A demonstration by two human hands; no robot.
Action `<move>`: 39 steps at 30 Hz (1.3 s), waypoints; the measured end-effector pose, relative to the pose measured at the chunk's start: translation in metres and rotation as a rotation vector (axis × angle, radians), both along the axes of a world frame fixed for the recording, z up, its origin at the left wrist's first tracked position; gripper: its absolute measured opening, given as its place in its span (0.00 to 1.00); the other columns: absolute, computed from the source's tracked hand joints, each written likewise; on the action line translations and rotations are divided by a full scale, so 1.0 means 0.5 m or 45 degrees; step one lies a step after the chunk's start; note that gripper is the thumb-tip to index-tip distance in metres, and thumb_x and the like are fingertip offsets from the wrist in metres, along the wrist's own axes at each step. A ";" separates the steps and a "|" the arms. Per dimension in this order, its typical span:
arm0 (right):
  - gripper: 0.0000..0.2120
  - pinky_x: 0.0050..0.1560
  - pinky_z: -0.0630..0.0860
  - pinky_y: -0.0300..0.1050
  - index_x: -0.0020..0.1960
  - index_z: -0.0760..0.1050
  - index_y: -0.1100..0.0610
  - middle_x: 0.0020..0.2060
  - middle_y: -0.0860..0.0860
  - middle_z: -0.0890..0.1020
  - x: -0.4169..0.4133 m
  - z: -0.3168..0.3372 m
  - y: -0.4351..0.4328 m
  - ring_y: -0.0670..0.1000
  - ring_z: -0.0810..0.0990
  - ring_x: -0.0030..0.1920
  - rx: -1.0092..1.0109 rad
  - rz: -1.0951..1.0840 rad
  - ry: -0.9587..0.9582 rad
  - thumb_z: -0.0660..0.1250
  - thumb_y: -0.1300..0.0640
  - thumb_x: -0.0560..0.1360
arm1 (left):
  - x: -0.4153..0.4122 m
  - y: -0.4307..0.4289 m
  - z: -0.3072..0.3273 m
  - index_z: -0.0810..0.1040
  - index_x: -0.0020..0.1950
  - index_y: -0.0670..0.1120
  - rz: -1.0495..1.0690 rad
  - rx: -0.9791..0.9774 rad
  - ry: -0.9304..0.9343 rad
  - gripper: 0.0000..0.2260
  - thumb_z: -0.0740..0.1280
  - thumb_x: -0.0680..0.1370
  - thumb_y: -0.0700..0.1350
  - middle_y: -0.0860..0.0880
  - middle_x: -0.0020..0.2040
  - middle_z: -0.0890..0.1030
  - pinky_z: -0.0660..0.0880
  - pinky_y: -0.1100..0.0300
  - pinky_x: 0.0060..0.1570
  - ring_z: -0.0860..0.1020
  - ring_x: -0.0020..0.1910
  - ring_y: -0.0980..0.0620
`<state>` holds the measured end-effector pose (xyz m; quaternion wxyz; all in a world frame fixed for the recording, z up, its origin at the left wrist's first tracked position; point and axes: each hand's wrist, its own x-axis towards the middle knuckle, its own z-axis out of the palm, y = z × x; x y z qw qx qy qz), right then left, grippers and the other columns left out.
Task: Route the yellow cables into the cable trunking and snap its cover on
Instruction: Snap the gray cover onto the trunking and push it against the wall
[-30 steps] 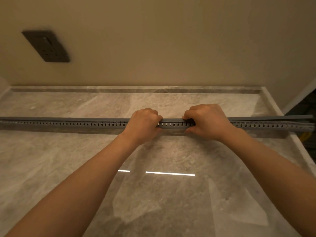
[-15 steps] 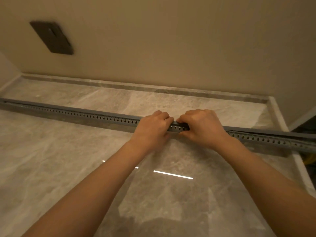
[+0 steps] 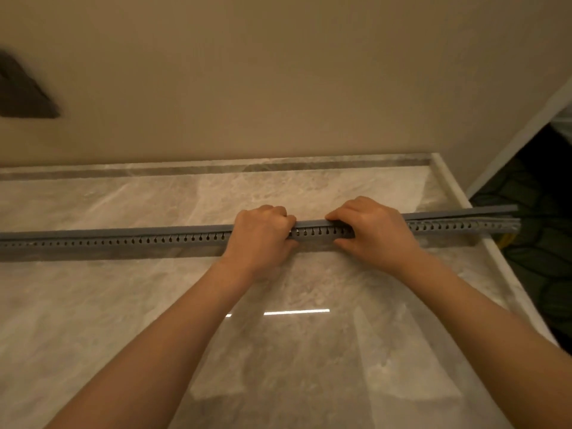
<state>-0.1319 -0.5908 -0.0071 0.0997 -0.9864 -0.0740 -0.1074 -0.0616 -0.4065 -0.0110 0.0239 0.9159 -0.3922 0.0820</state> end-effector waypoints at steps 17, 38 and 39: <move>0.13 0.41 0.67 0.46 0.55 0.77 0.55 0.46 0.52 0.80 -0.004 0.038 -0.009 0.55 0.77 0.48 -0.308 -0.143 0.215 0.66 0.53 0.72 | 0.030 -0.003 -0.015 0.79 0.50 0.48 -0.127 -0.069 0.030 0.13 0.64 0.74 0.56 0.50 0.46 0.80 0.63 0.58 0.35 0.77 0.47 0.48; 0.11 0.37 0.75 0.49 0.54 0.78 0.57 0.45 0.54 0.82 -0.052 0.004 -0.086 0.56 0.77 0.48 -0.121 0.147 -0.098 0.64 0.54 0.75 | -0.098 -0.151 0.009 0.79 0.31 0.41 -0.096 -0.145 -0.134 0.10 0.79 0.59 0.39 0.46 0.27 0.78 0.68 0.61 0.20 0.77 0.27 0.46; 0.12 0.38 0.75 0.50 0.56 0.77 0.56 0.47 0.53 0.81 -0.057 0.003 -0.095 0.55 0.77 0.49 -0.109 0.153 -0.090 0.63 0.54 0.75 | -0.100 -0.152 0.009 0.79 0.32 0.41 -0.091 -0.137 -0.121 0.09 0.78 0.60 0.39 0.45 0.27 0.78 0.69 0.60 0.21 0.77 0.27 0.45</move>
